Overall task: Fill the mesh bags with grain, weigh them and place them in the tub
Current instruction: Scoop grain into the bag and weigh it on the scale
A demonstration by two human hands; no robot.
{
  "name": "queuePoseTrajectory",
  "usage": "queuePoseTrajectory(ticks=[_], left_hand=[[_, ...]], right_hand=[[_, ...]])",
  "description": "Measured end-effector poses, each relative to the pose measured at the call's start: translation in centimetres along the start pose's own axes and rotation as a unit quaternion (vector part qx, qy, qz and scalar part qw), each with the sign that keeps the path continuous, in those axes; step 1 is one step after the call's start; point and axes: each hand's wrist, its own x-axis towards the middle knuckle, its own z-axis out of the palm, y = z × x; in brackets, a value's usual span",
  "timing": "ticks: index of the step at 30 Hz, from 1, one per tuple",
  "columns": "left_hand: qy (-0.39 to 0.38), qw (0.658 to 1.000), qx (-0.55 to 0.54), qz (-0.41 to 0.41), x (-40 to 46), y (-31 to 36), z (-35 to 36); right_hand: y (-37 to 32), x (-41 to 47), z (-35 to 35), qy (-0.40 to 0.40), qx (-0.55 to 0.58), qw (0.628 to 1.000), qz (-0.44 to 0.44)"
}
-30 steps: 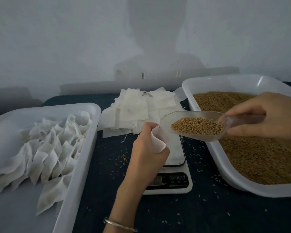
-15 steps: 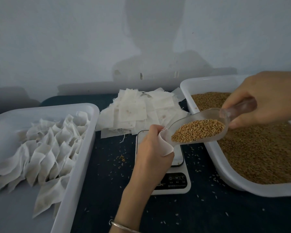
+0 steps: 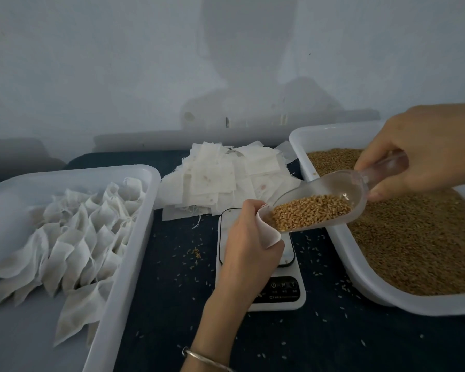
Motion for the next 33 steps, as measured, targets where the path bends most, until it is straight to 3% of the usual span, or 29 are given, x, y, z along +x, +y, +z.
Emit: queuePoseTrajectory(ticks=[33], left_hand=[[-0.005, 1.000, -0.010, 0.027, -0.1, 0.3, 0.4]], right_hand=[[-0.7, -0.3, -1.5, -0.017, -0.013, 1.000, 0.023]])
